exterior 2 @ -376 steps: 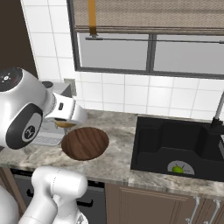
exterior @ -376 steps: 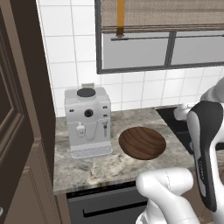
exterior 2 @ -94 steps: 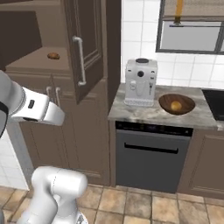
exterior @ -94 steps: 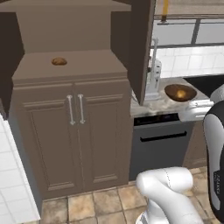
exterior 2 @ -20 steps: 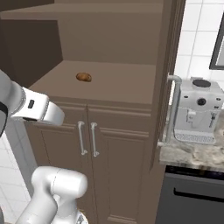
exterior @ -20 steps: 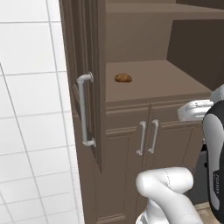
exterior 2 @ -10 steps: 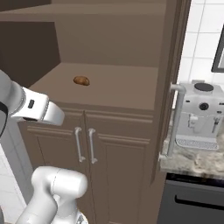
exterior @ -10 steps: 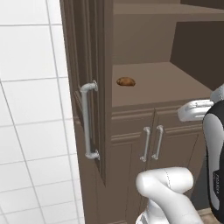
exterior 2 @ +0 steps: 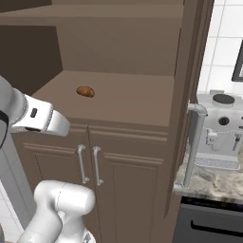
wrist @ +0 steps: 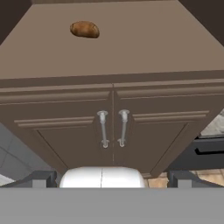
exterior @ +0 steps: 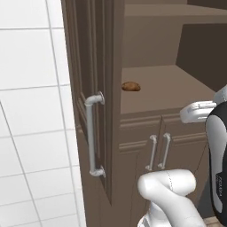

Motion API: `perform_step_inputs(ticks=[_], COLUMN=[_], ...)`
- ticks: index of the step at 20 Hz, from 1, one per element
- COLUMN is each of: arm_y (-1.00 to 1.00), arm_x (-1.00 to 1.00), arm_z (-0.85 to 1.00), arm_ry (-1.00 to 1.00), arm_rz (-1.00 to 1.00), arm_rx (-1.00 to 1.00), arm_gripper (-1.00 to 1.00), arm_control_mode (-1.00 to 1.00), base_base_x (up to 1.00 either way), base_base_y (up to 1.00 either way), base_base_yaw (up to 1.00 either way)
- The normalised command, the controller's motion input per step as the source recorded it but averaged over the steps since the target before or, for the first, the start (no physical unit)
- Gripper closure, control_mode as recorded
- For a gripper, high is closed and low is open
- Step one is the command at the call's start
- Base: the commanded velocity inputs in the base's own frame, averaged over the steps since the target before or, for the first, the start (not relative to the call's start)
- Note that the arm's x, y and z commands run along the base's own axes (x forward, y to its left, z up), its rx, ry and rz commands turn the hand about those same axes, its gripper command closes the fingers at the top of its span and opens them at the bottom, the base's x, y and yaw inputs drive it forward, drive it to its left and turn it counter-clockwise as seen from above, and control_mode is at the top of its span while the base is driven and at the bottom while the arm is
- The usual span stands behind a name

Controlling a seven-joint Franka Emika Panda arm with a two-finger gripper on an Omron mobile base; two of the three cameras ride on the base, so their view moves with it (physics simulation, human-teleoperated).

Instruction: Pick the potatos from the cabinet and place them in one bowl. Pick the lime from the sink and place it in the other bowl.

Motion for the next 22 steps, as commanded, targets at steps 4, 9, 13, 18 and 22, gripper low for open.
perform_step_inputs(ticks=[4, 9, 13, 18, 22], arm_y=[0.00, 0.00, 0.00, 0.00, 0.00], arm_x=[0.00, 0.00, 0.00, 0.00, 0.00], arm_z=[0.00, 0.00, 0.00, 0.00, 0.00], arm_ry=[0.00, 0.00, 0.00, 0.00, 0.00], arm_rz=[0.00, 0.00, 0.00, 0.00, 0.00], arm_rx=[0.00, 0.00, 0.00, 0.00, 0.00], arm_gripper=[-1.00, -1.00, -1.00, -1.00, -1.00], arm_control_mode=[1.00, 1.00, 1.00, 1.00, 1.00], base_base_x=[0.34, 0.29, 0.14, 0.13, 0.20], base_base_y=[0.00, 0.00, 0.00, 0.00, 0.00], base_base_yaw=[0.00, 0.00, 0.00, 0.00, 0.00])
